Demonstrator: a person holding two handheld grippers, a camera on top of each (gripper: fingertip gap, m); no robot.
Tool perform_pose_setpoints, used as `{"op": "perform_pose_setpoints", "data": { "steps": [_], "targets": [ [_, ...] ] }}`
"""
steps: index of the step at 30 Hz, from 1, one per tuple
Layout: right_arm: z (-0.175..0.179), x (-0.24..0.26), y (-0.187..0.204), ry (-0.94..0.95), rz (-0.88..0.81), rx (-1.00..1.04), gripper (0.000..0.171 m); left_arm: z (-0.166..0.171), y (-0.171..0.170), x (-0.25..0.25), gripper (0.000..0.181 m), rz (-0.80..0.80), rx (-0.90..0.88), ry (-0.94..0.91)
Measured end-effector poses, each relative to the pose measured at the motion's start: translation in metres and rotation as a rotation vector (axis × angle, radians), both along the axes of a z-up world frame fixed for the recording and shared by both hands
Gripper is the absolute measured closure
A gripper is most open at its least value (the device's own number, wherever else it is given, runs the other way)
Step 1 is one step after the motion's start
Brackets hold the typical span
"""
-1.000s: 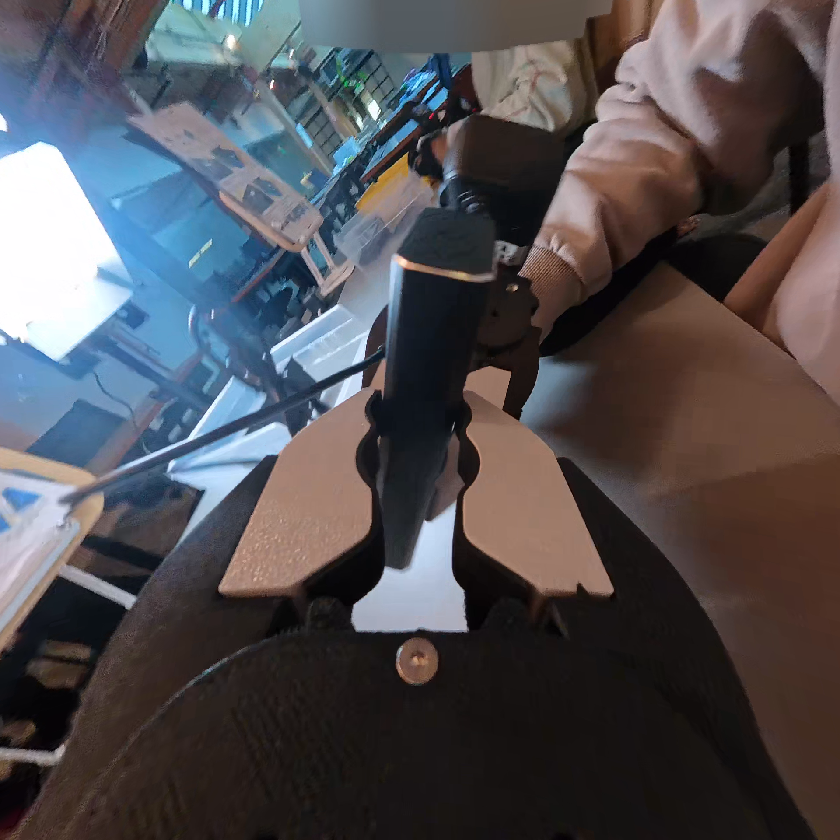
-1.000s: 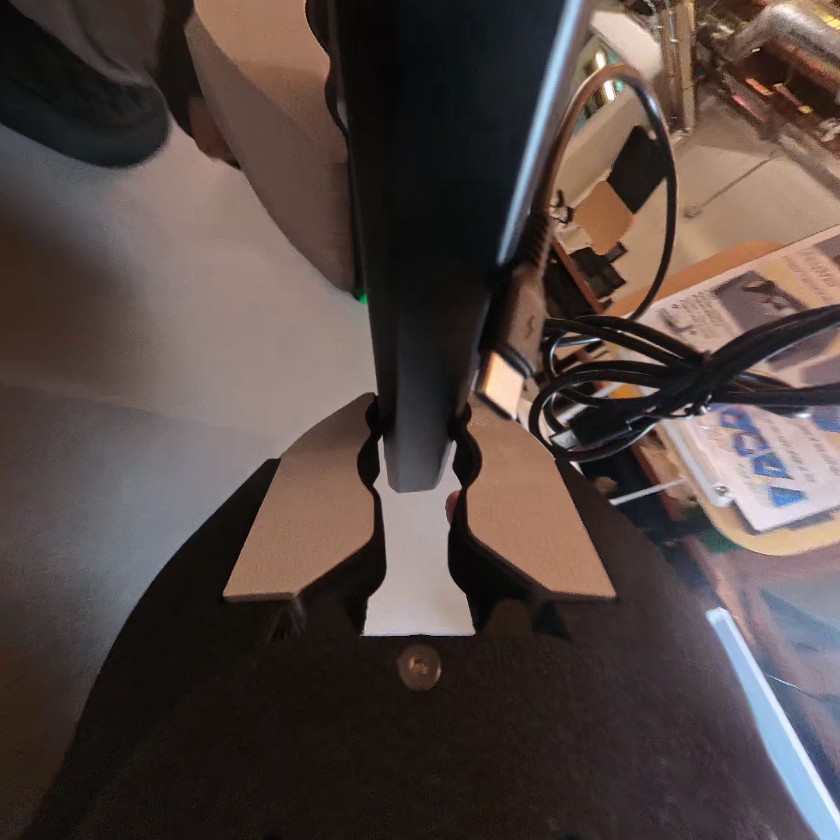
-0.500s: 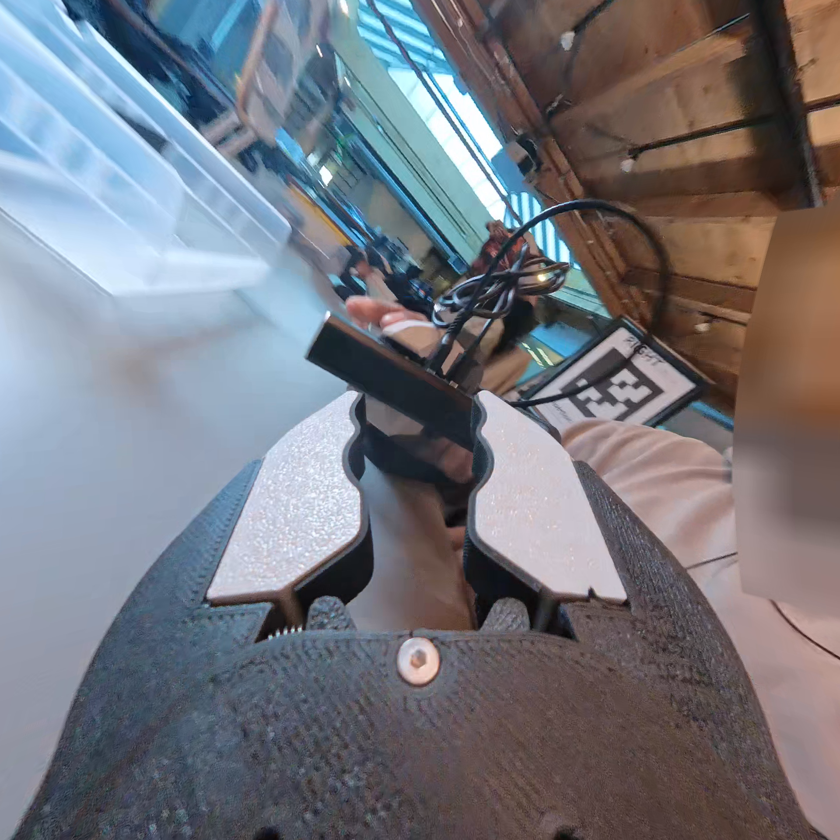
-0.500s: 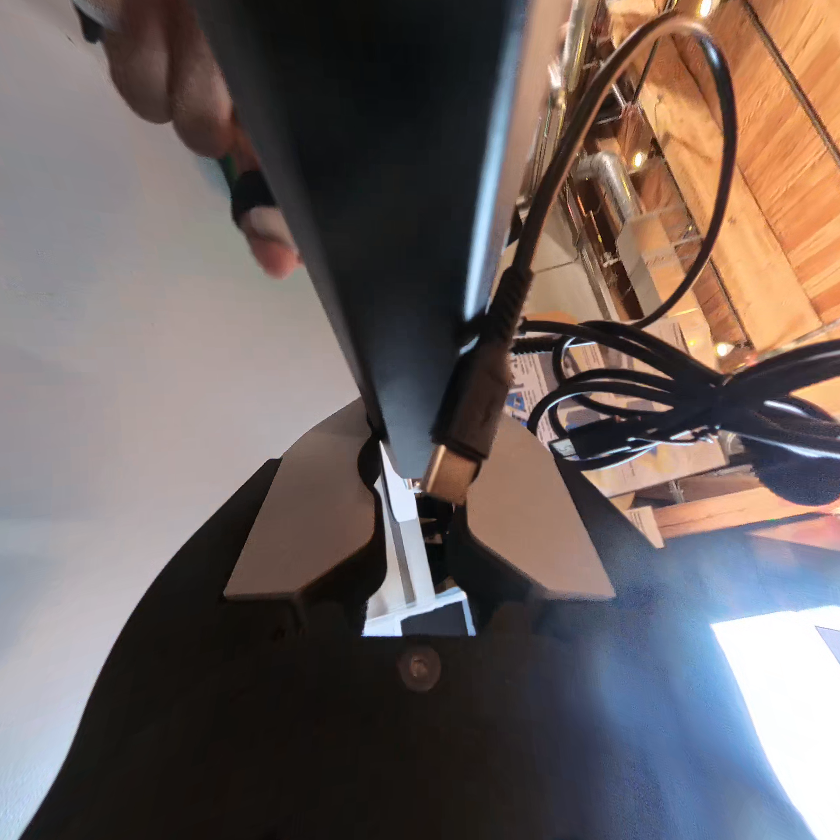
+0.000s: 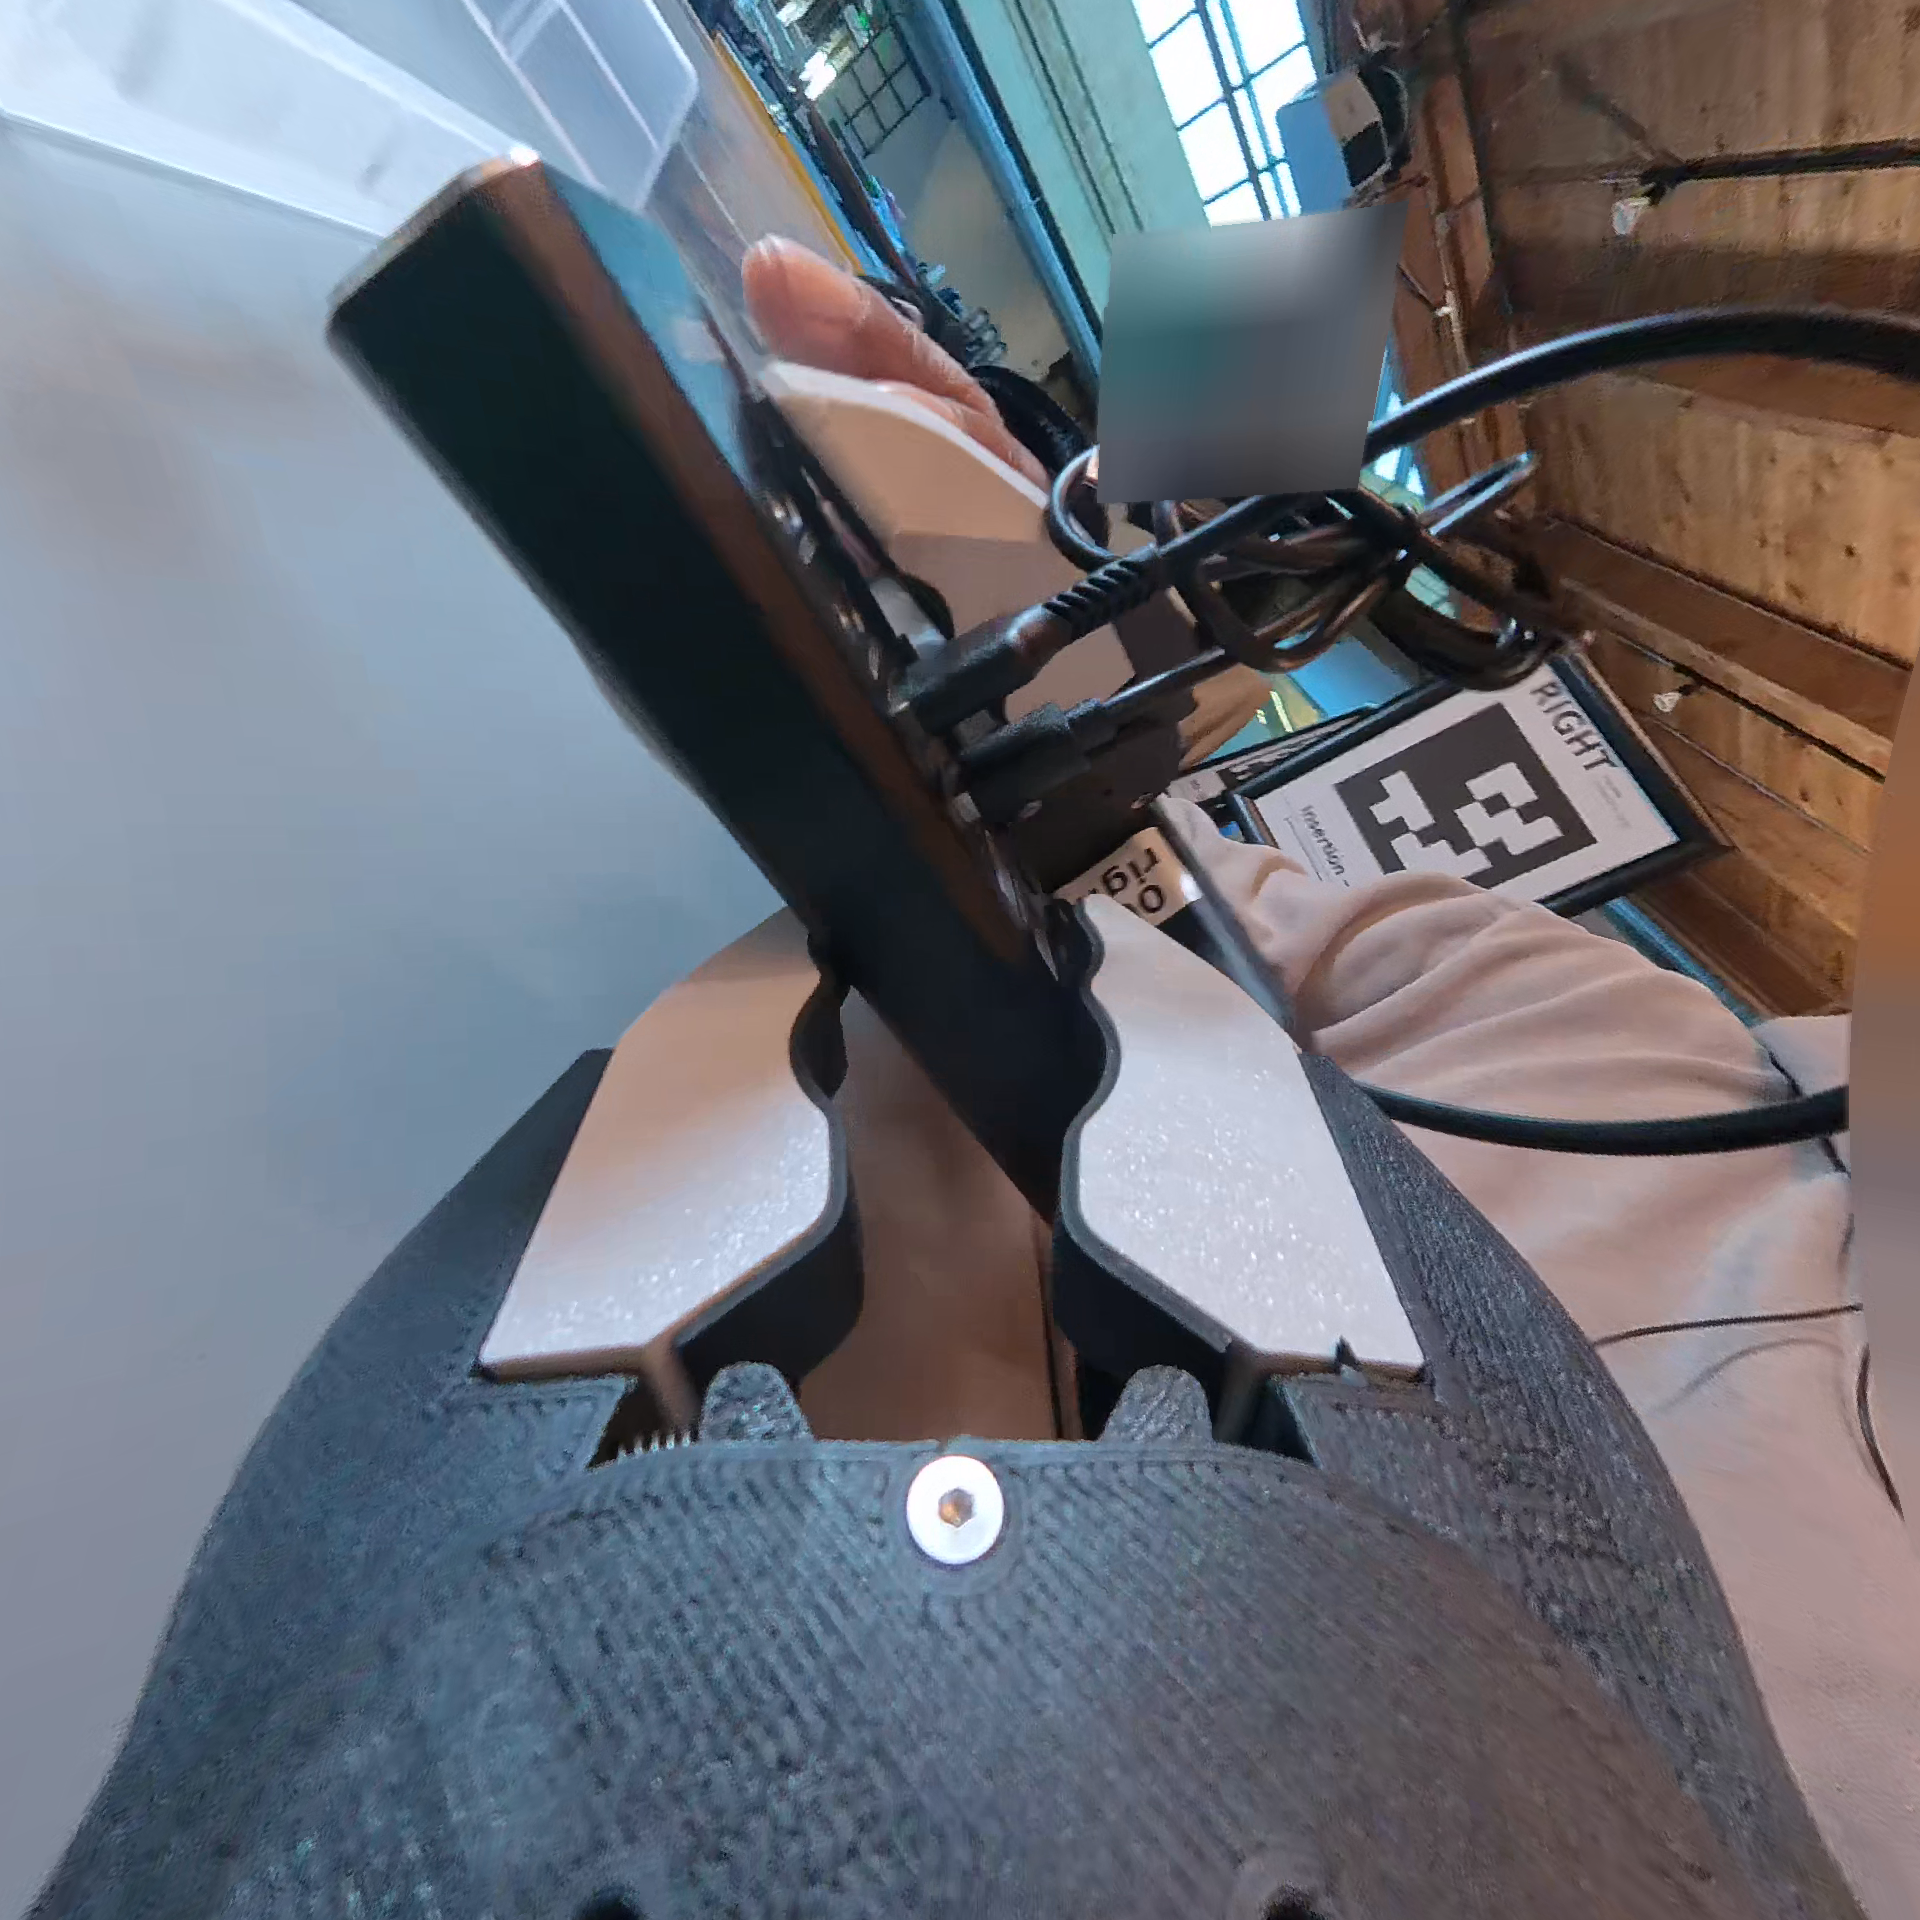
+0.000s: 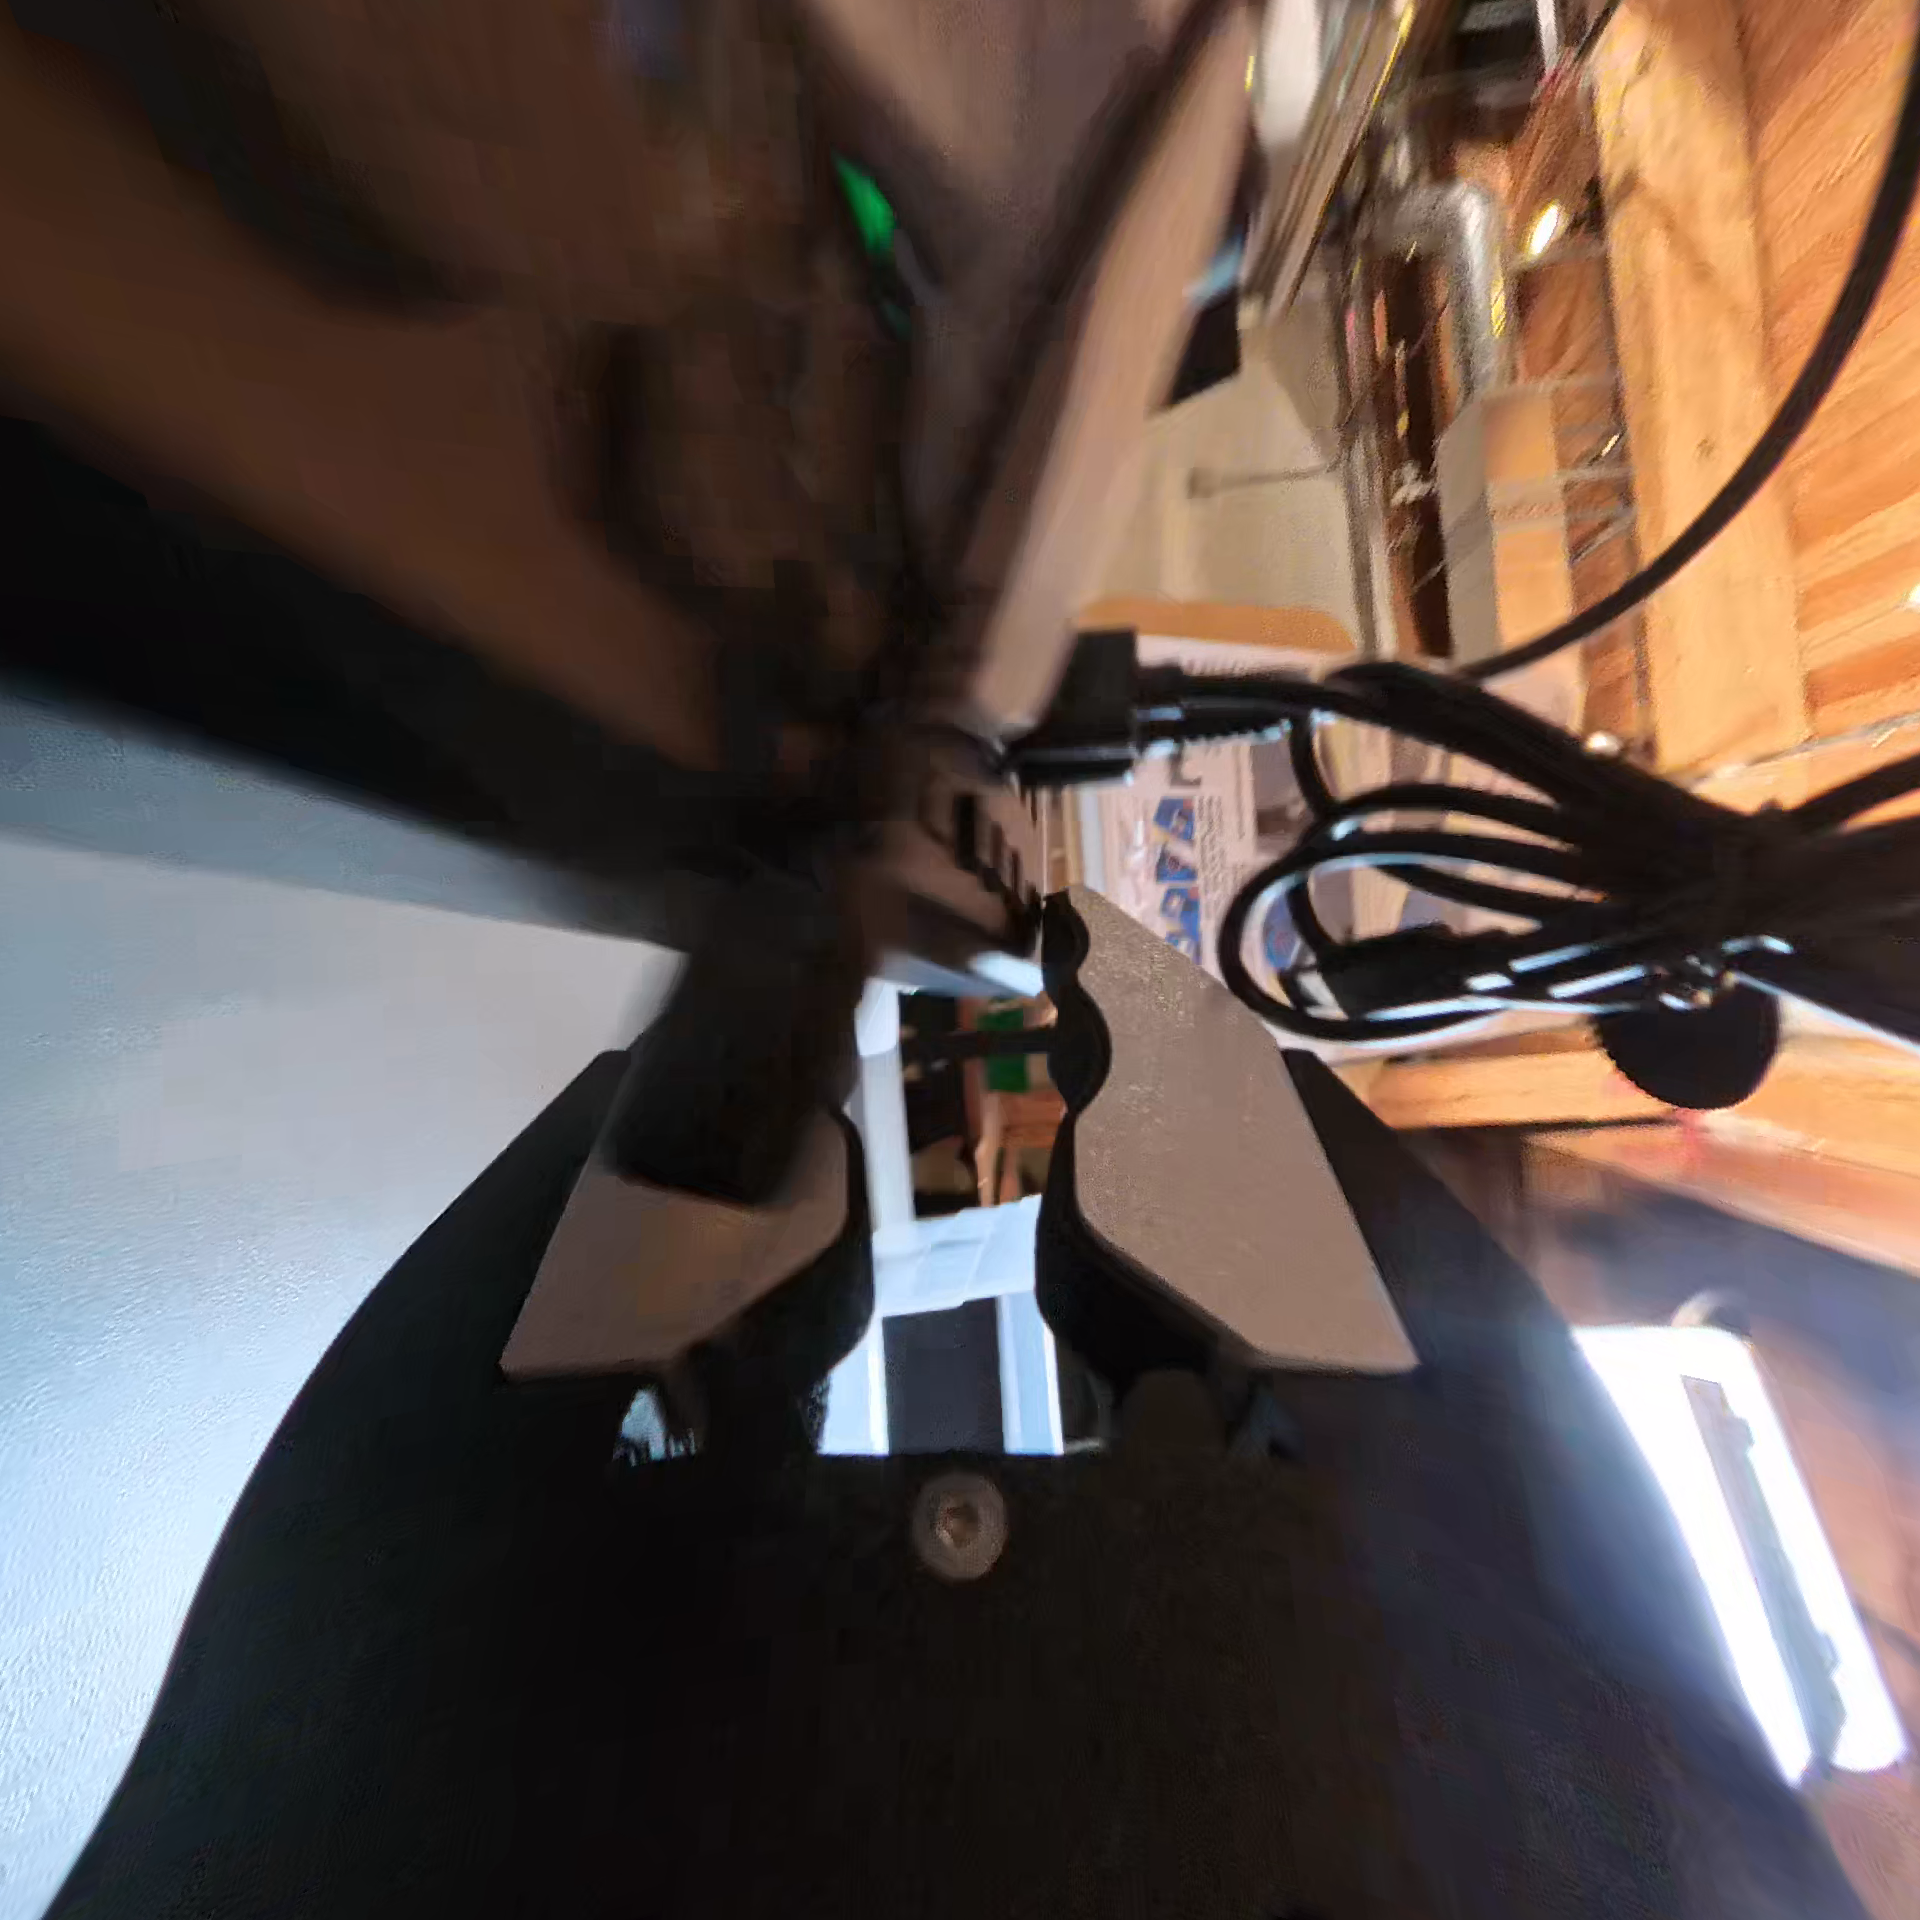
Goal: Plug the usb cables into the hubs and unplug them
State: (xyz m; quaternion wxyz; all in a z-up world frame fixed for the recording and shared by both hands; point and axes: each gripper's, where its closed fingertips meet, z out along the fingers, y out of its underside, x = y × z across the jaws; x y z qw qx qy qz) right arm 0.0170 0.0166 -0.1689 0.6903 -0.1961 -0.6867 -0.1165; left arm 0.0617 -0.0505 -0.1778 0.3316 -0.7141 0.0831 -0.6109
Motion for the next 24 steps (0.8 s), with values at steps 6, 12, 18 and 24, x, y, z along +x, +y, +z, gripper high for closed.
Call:
{"op": "perform_pose_setpoints", "data": {
  "steps": [6, 12, 18, 24],
  "targets": [
    [0.002, 0.018, 0.024, 0.036, 0.006, -0.378, 0.140, -0.008, 0.029, -0.048, 0.145, 0.196, 0.049, 0.162],
    [0.028, 0.030, 0.009, 0.140, 0.266, -0.950, 0.150, -0.005, 0.040, -0.077, 0.146, 0.308, 0.302, 0.577],
    [0.046, 0.036, -0.023, 0.041, 0.409, -1.027, 0.143, 0.001, 0.039, -0.075, 0.153, 0.314, 0.415, 0.731],
    [0.041, 0.013, -0.043, 0.026, 0.326, -0.765, 0.141, -0.002, 0.042, -0.074, 0.154, 0.317, 0.453, 0.810]
  ]
}}
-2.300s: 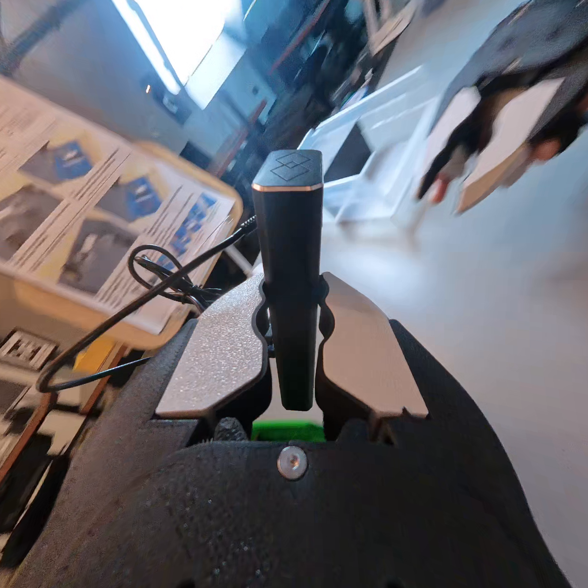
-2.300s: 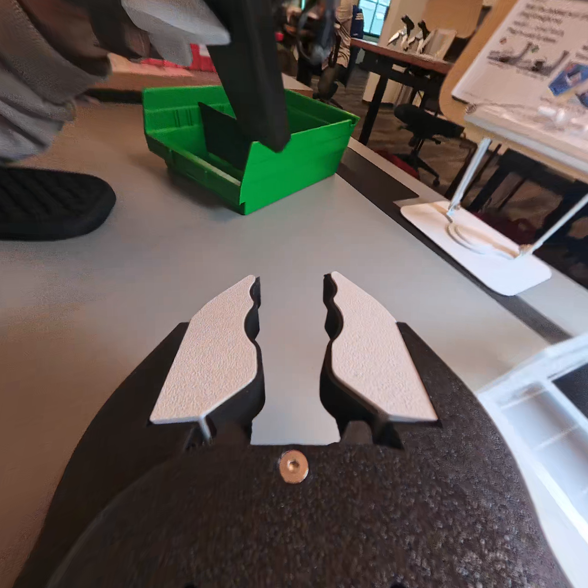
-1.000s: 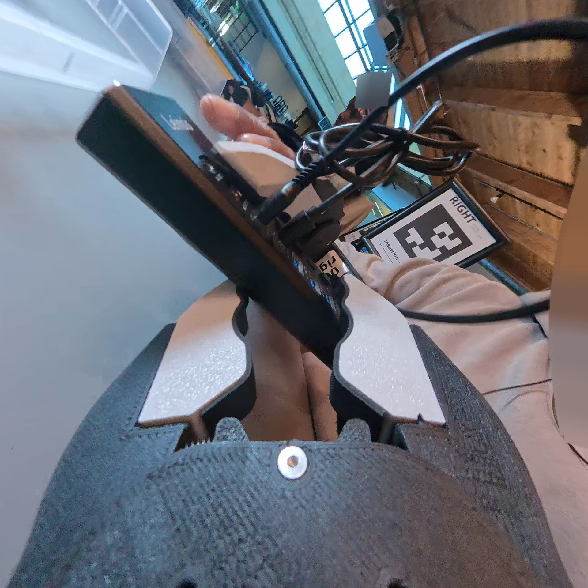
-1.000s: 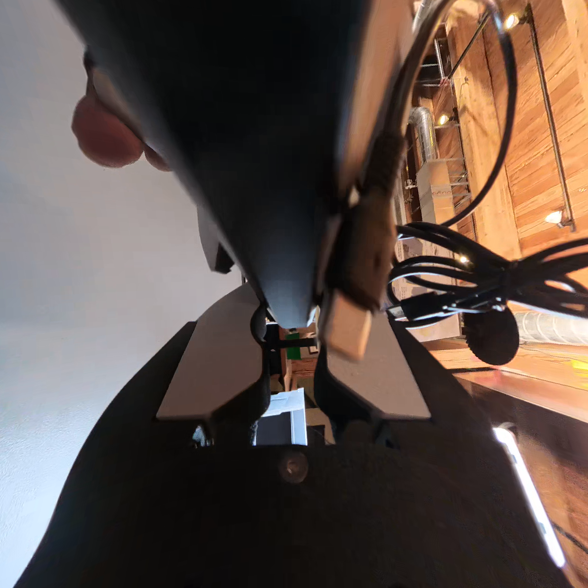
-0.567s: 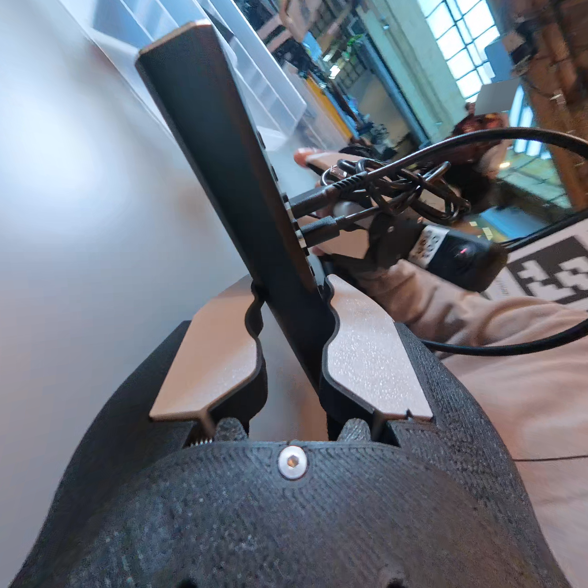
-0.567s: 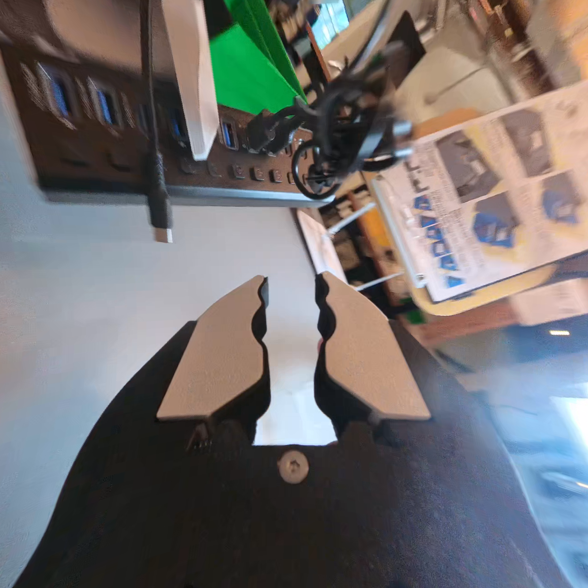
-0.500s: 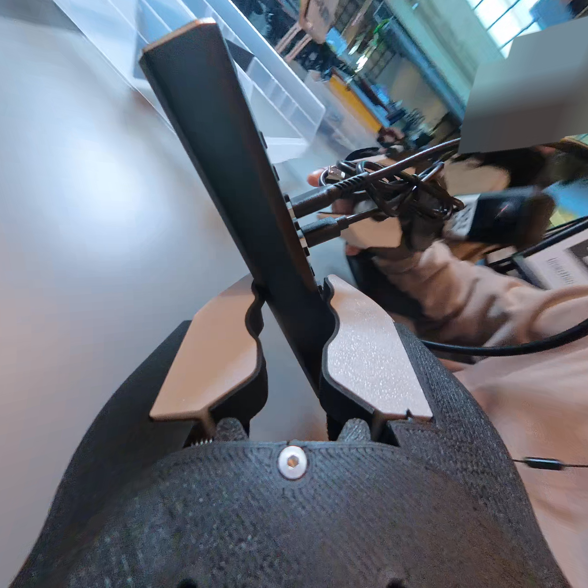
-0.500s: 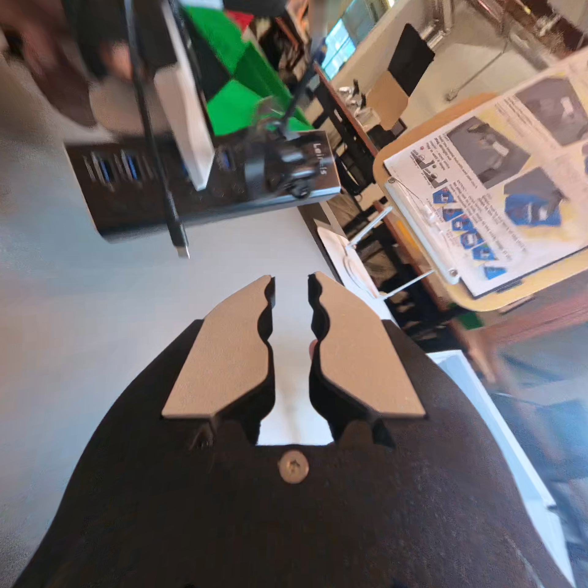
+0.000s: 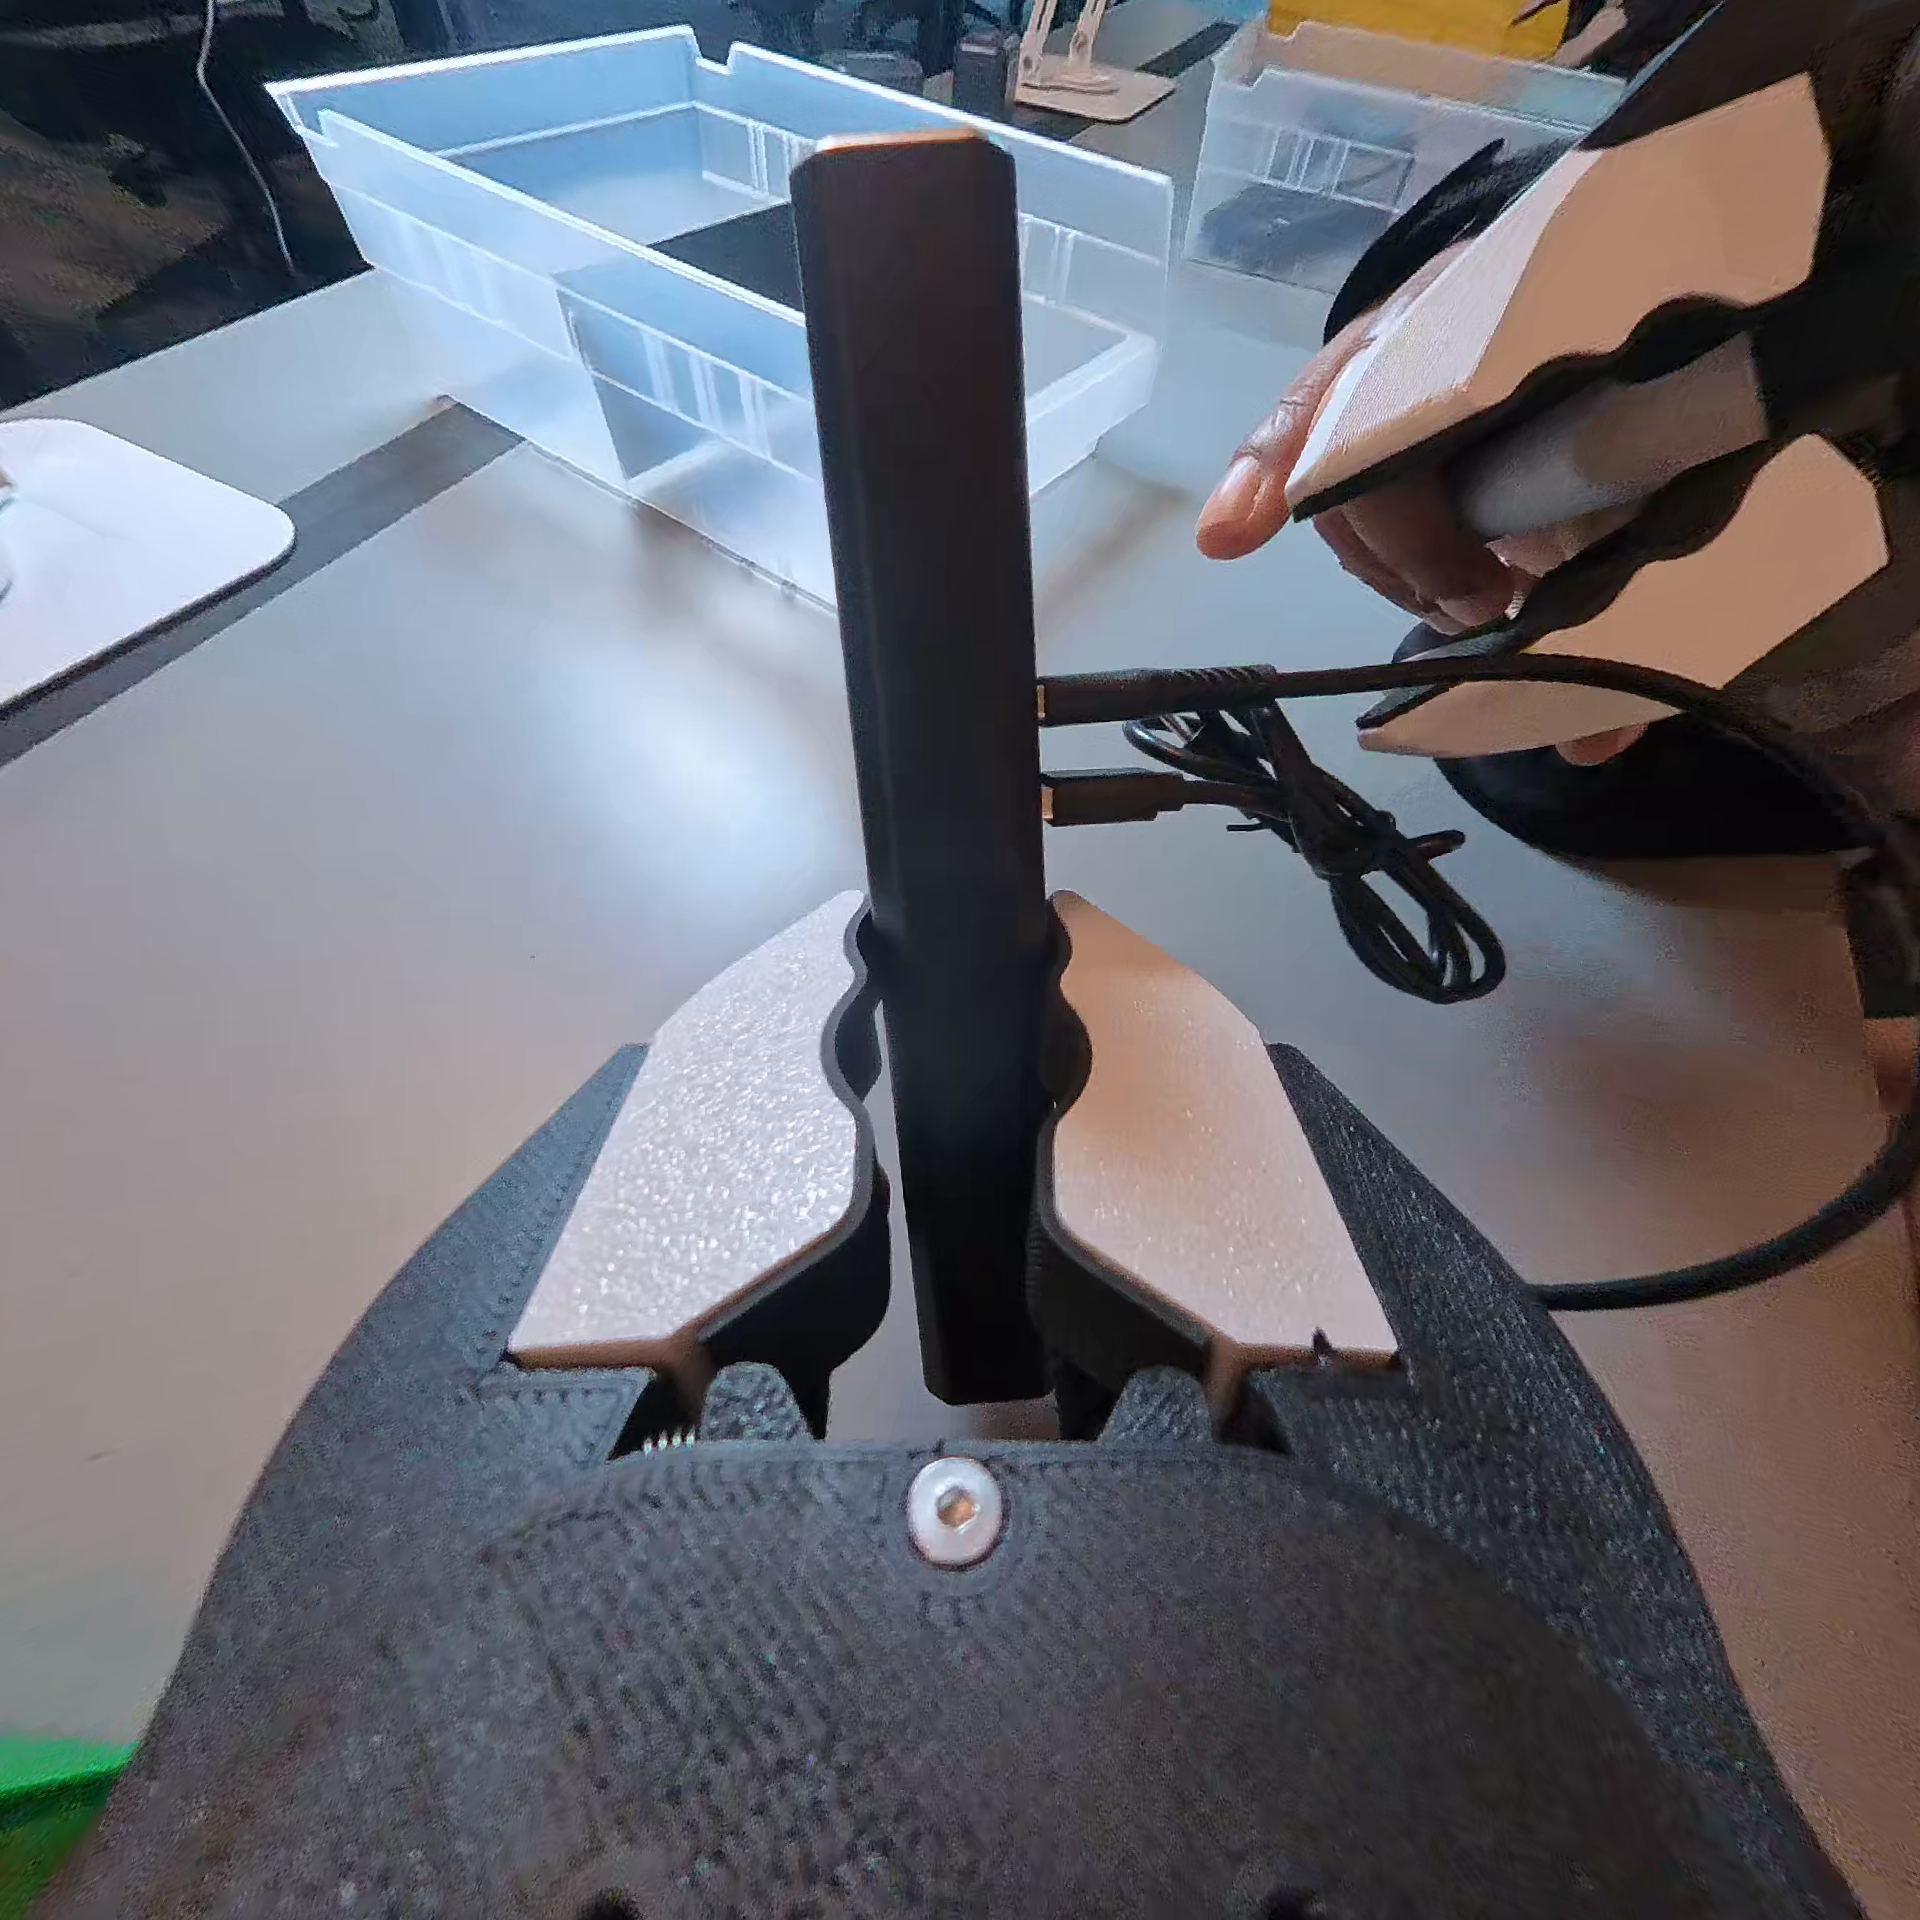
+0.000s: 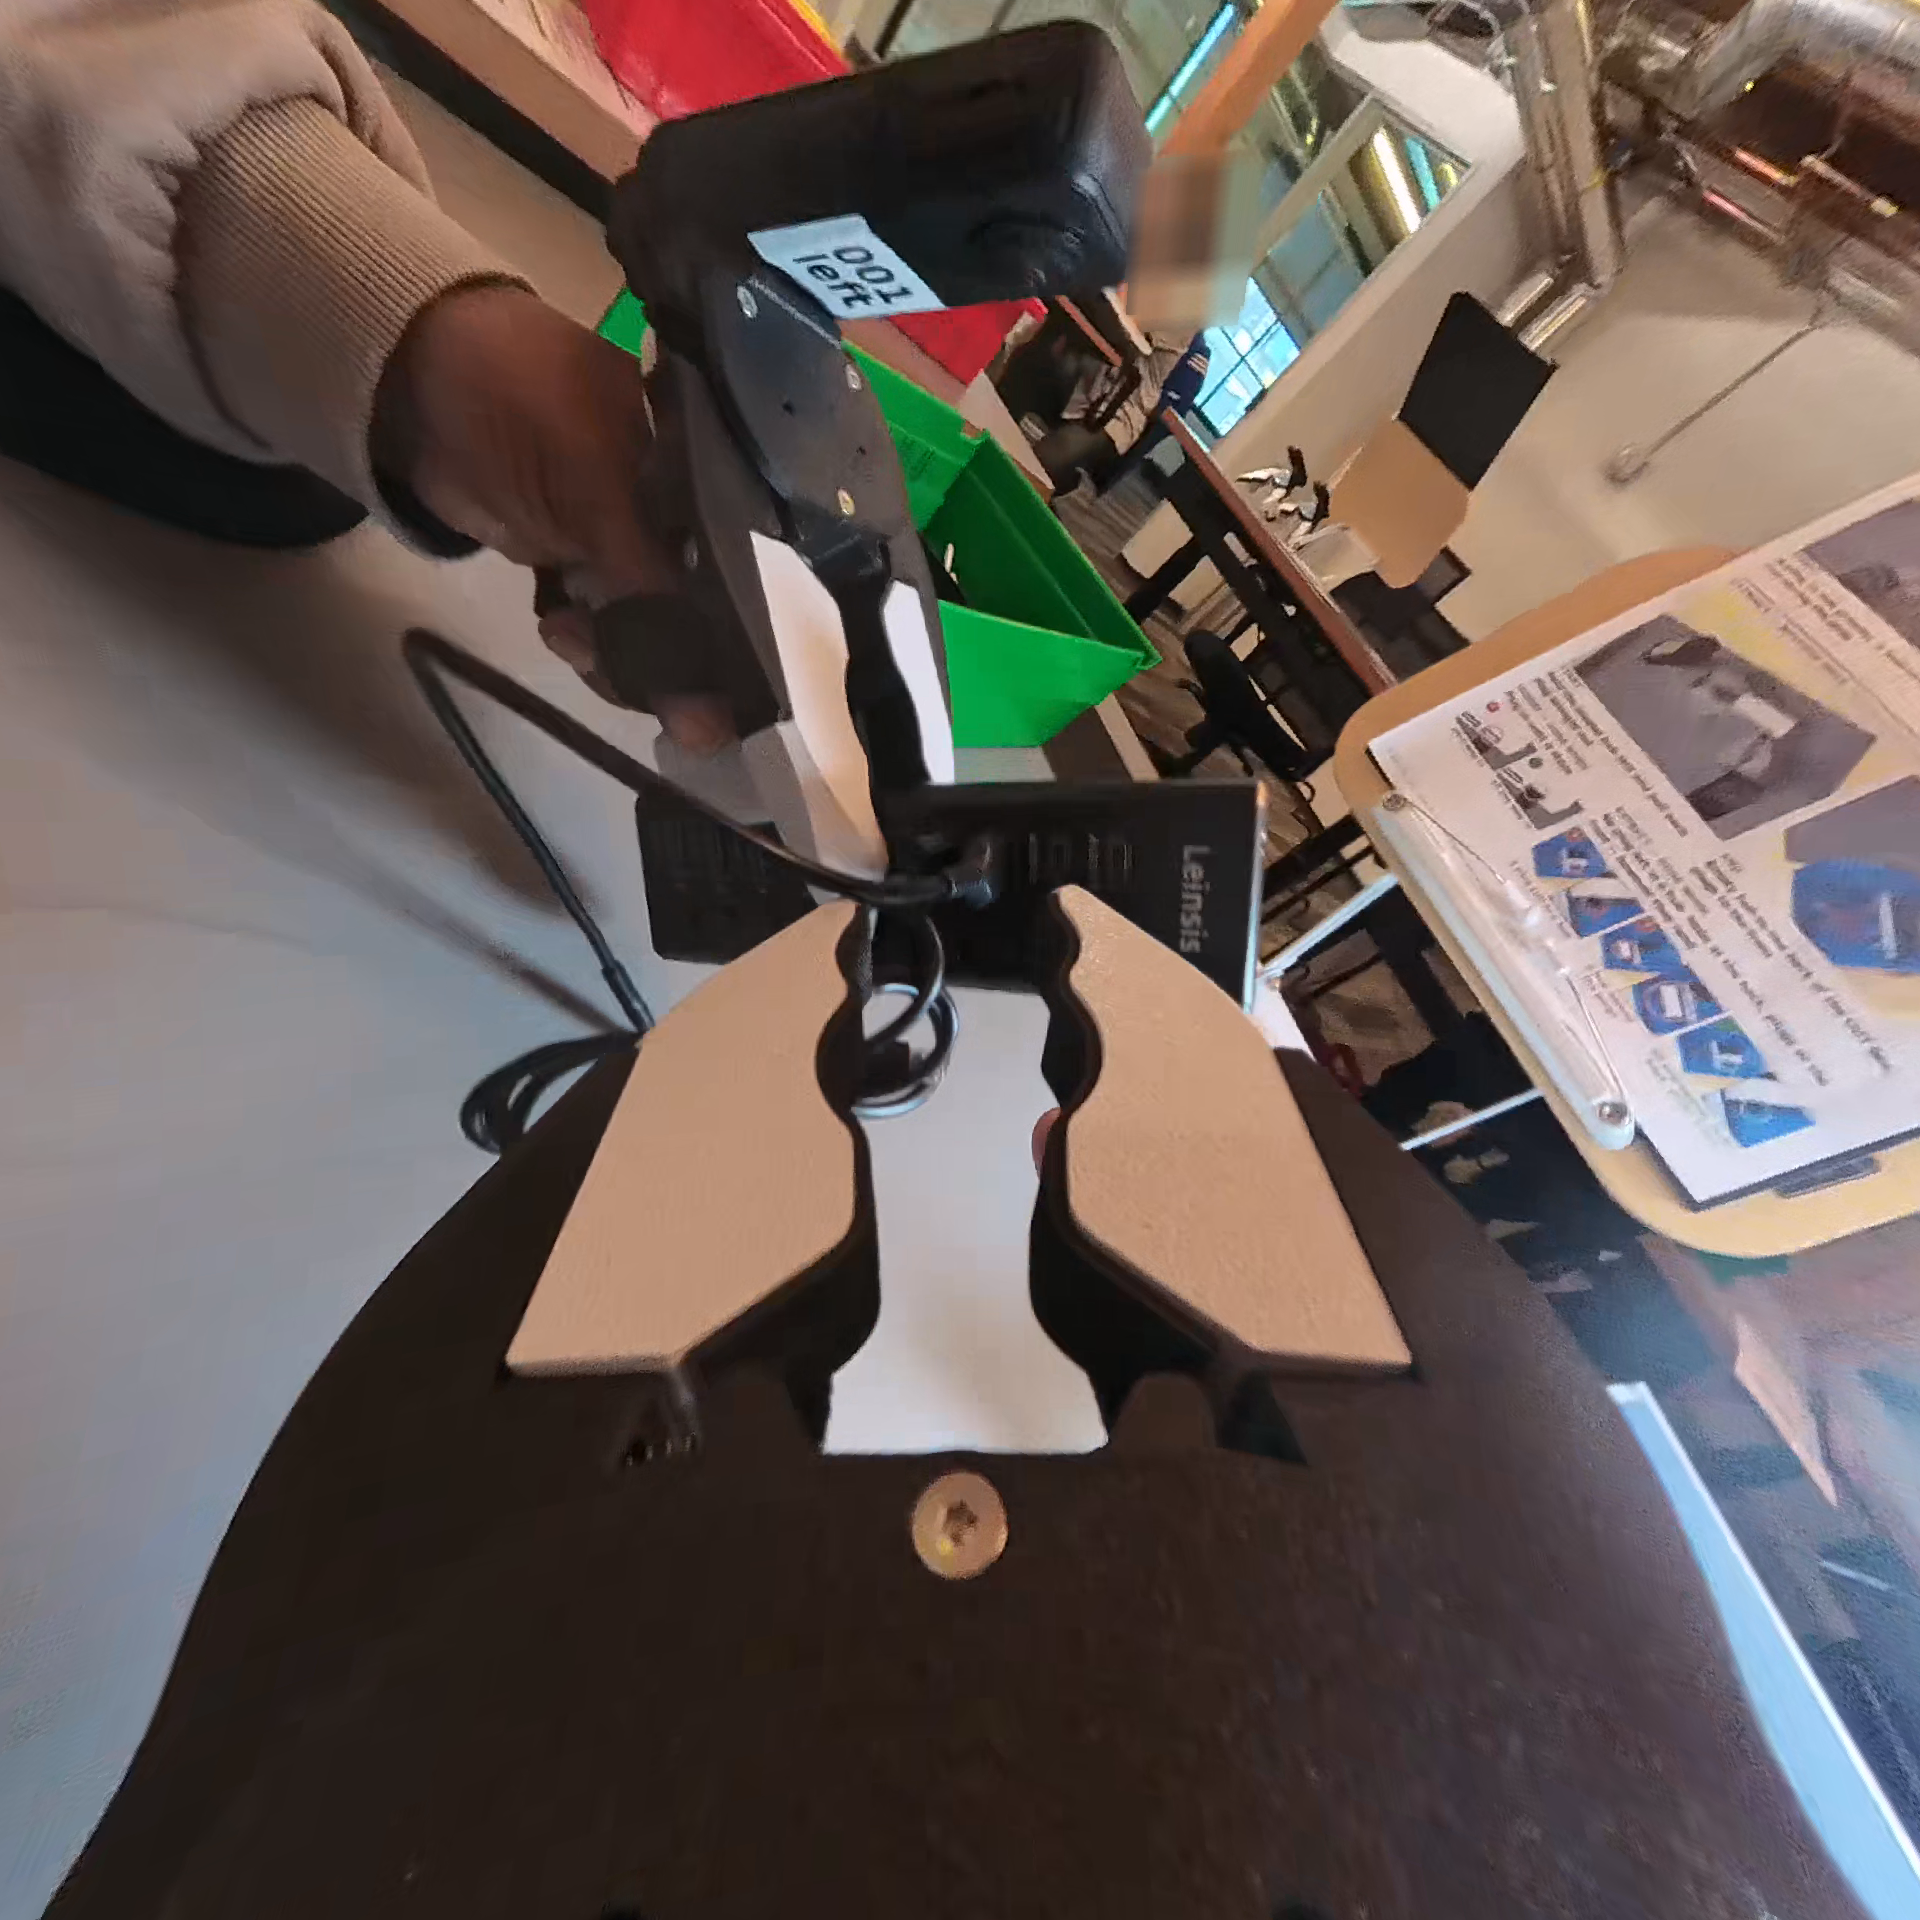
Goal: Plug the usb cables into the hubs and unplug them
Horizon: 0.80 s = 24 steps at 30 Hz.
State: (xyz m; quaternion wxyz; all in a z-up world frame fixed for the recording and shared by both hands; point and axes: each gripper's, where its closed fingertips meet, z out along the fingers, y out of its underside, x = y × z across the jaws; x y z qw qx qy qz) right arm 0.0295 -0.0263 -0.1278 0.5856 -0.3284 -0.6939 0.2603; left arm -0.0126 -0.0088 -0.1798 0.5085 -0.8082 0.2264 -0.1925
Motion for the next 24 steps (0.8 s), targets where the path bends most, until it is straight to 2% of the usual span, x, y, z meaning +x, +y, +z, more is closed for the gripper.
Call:
{"op": "perform_pose_setpoints", "data": {
  "steps": [2, 5, 10, 16, 24],
  "targets": [
    [0.000, -0.006, -0.005, 0.003, -0.002, 0.054, 0.144, -0.001, -0.001, 0.001, 0.154, -0.001, -0.007, -0.008],
    [0.000, -0.010, -0.009, 0.039, -0.047, 0.189, 0.165, -0.001, -0.001, 0.000, 0.153, 0.004, -0.016, -0.019],
    [-0.005, -0.017, -0.005, 0.034, -0.122, 0.279, 0.166, -0.003, -0.003, -0.002, 0.154, -0.003, -0.018, -0.034],
    [-0.005, -0.018, 0.001, 0.026, -0.123, 0.122, 0.163, -0.002, -0.003, -0.001, 0.154, 0.006, -0.018, -0.016],
    [-0.005, -0.019, 0.000, 0.050, -0.186, 0.287, 0.166, -0.001, -0.003, 0.002, 0.154, 0.018, 0.015, -0.014]
  ]
}}
